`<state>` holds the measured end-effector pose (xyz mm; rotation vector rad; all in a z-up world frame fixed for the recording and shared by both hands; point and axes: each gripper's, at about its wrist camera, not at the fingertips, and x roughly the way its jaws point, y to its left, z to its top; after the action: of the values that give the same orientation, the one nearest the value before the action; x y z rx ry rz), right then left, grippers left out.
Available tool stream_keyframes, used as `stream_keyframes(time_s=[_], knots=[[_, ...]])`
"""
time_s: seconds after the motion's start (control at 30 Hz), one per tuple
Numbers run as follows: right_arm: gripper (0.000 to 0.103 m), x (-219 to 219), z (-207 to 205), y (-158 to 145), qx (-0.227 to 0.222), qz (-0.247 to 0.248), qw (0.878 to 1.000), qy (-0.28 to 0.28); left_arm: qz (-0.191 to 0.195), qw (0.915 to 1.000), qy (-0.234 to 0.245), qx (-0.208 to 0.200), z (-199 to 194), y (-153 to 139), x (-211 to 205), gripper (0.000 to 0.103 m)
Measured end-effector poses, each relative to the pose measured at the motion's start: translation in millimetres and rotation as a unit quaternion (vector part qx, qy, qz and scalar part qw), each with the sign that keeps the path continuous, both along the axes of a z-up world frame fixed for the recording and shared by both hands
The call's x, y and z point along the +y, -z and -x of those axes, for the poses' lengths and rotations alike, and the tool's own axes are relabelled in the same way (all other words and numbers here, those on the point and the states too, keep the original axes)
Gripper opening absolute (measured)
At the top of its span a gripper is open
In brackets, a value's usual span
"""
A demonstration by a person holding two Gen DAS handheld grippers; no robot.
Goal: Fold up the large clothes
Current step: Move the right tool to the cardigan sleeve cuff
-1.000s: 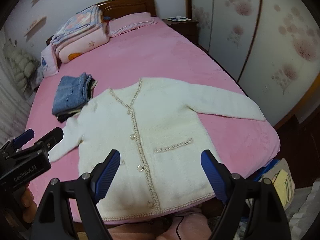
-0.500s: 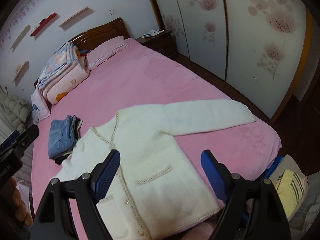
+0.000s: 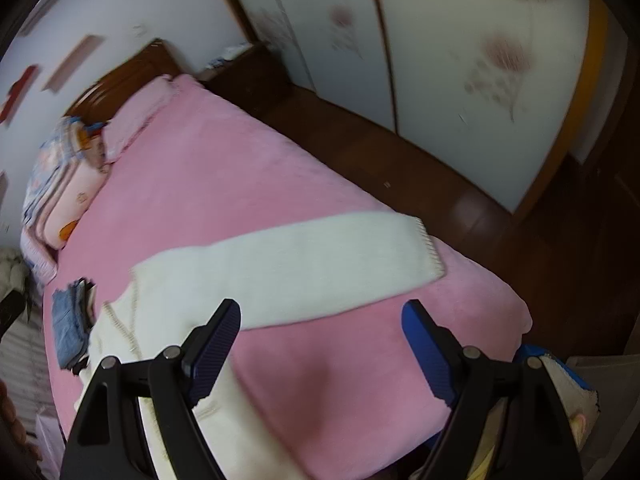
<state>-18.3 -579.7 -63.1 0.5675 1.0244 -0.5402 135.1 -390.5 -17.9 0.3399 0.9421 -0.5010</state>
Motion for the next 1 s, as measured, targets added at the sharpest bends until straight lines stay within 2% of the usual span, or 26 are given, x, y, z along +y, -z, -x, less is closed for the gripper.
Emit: stream_keyframes(time_s=[0.17, 0.23, 0.4, 0.57, 0.67, 0.8, 0.83, 0.9, 0.93, 0.97, 1.0], knots=[[0.083, -63, -1, 59, 0.038, -0.023, 0.999, 0.025, -0.019, 0.9991, -0.002, 0.038, -20, 52, -51, 0.102], [0.077, -85, 2, 86, 0.053, -0.044, 0.997, 0.039, -0.027, 0.9985, -0.004, 0.047, -25, 69, -63, 0.102], [0.07, -126, 17, 146, 0.078, -0.117, 0.987, 0.076, -0.046, 0.9973, -0.009, 0.057, -30, 100, -81, 0.102], [0.069, -144, 24, 179, 0.071, -0.167, 0.978, 0.1, -0.056, 0.9954, -0.016, 0.075, -31, 120, -85, 0.102], [0.063, -151, 24, 195, 0.057, -0.195, 0.972, 0.115, -0.056, 0.9948, -0.019, 0.082, -34, 128, -87, 0.102], [0.05, -157, 18, 209, 0.054, -0.201, 0.97, 0.124, -0.059, 0.9944, -0.02, 0.086, -33, 133, -88, 0.102], [0.043, -157, 17, 210, 0.051, -0.202, 0.97, 0.123, -0.059, 0.9943, -0.02, 0.086, -32, 134, -87, 0.102], [0.035, -160, 15, 212, 0.049, -0.201, 0.971, 0.12, -0.061, 0.9941, -0.023, 0.087, -30, 135, -86, 0.102], [0.023, -161, 15, 212, 0.053, -0.195, 0.972, 0.119, -0.06, 0.9939, -0.026, 0.089, -32, 136, -84, 0.102], [0.017, -162, 15, 211, 0.059, -0.188, 0.973, 0.117, -0.059, 0.9937, -0.03, 0.09, -32, 135, -81, 0.102], [0.016, -165, 16, 211, 0.057, -0.19, 0.973, 0.116, -0.058, 0.9934, -0.035, 0.092, -33, 135, -78, 0.102]])
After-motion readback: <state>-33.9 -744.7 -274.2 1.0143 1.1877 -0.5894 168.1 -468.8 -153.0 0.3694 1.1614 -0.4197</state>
